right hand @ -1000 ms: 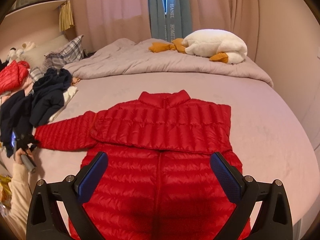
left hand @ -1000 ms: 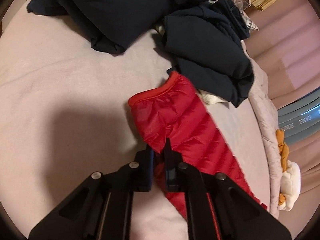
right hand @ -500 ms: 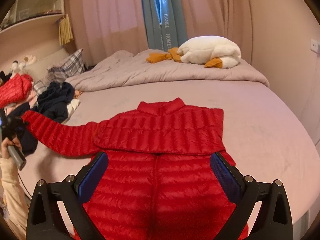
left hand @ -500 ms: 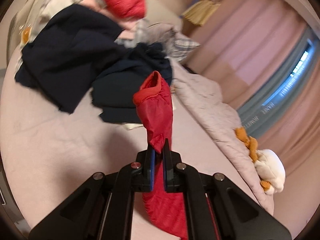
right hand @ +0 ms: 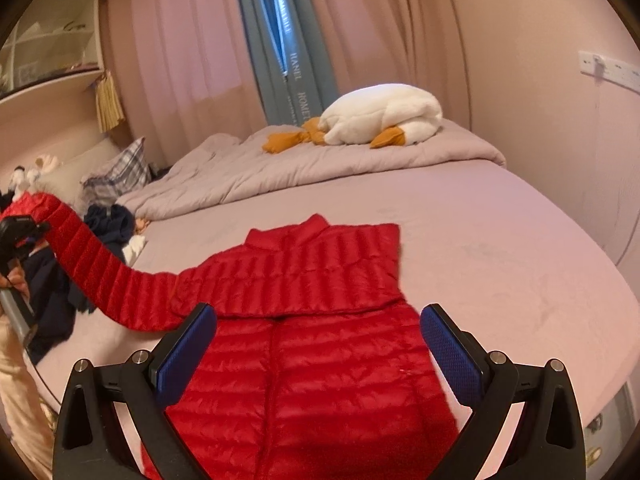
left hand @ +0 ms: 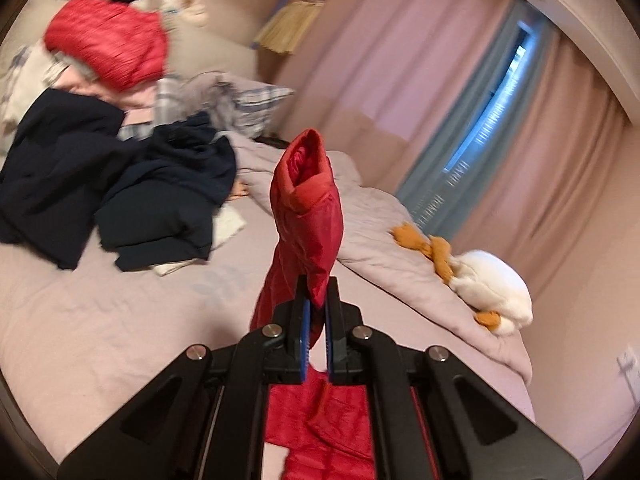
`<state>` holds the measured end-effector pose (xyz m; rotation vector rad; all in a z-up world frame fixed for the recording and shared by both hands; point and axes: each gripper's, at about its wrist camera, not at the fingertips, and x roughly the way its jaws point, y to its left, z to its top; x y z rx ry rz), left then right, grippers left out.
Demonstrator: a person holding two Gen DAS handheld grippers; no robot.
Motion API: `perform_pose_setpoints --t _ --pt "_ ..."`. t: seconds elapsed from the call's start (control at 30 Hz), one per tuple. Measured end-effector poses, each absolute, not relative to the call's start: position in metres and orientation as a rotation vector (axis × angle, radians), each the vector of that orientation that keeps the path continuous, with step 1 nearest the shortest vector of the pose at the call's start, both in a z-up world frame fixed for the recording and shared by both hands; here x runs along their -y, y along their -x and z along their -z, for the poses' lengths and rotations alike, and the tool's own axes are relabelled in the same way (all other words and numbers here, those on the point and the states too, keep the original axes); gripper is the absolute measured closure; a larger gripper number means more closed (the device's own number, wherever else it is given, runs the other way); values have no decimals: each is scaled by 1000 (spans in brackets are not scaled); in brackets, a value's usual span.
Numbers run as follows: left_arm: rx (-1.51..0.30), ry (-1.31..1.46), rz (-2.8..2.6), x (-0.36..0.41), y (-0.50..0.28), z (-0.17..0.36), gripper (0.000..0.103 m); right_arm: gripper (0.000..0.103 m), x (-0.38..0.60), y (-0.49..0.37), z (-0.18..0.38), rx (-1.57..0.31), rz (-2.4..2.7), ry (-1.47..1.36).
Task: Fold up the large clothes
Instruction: 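Lift the sleeve with the left tool and fold it across the jacket body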
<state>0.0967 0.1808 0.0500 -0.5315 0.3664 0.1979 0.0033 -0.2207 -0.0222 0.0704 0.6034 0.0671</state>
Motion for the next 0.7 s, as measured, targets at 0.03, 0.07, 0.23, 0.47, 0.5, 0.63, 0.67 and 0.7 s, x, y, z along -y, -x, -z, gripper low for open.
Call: perform_pose_setpoints --t 0.03,0.07,0.23,0.47,0.5,0.63,0.67,0.7 --pt "-370 515 -178 -171 -99 -53 98 1 224 -2 22 -598 -61 -75" --pt "-372 501 -156 -161 -101 -55 98 1 227 -1 21 -594 -54 -82" --pt "-394 431 -67 -114 -111 -62 98 1 242 4 22 -585 -31 -110" --pt "-440 352 51 -51 -121 -58 98 1 264 10 22 -573 3 -152" --pt "-449 339 67 -42 -122 -56 98 1 267 10 22 -571 6 -155" --pt "-466 349 119 -15 -129 -49 98 1 277 14 22 -568 26 -170" --pt "-473 346 129 -10 -130 -48 98 1 279 15 22 -568 32 -173" --pt "-481 338 139 -3 -131 -46 98 1 282 15 22 -569 36 -174"
